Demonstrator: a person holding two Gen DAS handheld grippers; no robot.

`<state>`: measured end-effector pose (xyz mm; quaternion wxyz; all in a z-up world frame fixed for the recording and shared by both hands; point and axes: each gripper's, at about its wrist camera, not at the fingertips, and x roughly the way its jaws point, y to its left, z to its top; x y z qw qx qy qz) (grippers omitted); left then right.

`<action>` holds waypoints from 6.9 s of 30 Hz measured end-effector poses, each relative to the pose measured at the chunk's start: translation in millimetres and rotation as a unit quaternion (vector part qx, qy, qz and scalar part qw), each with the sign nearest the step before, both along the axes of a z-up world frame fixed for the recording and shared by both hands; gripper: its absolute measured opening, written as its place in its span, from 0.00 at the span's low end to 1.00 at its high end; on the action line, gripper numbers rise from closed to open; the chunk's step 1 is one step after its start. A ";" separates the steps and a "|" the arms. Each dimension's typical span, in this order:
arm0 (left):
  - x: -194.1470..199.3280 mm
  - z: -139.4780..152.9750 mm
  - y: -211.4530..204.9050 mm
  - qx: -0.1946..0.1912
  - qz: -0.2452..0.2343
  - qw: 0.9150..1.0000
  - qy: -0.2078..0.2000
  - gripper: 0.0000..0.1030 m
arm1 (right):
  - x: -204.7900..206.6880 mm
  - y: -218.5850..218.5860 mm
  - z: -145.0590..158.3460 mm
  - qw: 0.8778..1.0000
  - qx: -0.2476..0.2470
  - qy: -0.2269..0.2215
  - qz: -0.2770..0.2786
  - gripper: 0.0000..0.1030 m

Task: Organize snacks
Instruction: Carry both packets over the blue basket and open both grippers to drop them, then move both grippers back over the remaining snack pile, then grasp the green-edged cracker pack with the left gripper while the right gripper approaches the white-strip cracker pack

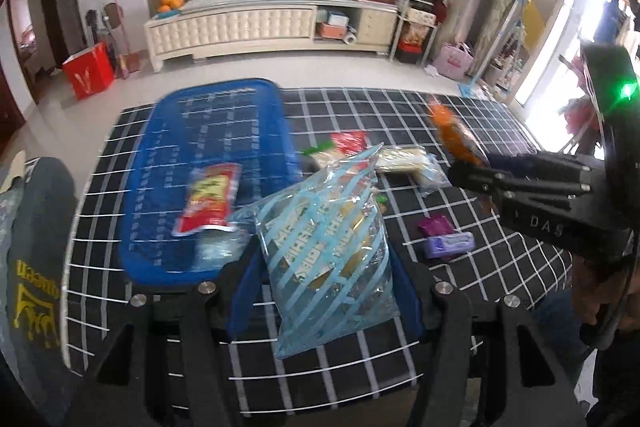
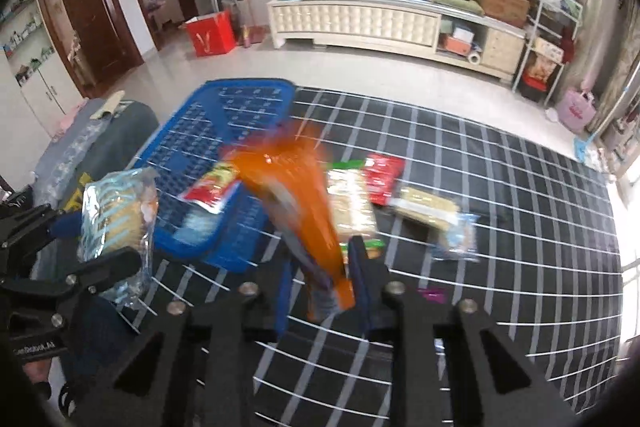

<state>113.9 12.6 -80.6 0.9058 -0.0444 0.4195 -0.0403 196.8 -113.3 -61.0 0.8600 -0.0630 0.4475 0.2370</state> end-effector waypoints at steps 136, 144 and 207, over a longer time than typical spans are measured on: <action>123.0 -40.2 -120.1 0.045 -0.008 0.990 0.131 0.73 | 53.8 -142.2 -34.6 0.991 -0.002 0.083 -0.108 0.83; 174.7 -73.4 -117.0 0.025 0.025 0.981 0.190 0.73 | 96.5 -147.2 -68.6 0.981 0.037 0.137 -0.129 0.83; 194.8 -132.8 -95.0 0.066 -0.008 0.983 0.171 0.58 | 182.5 -38.9 -131.2 0.954 -0.240 0.064 0.168 0.83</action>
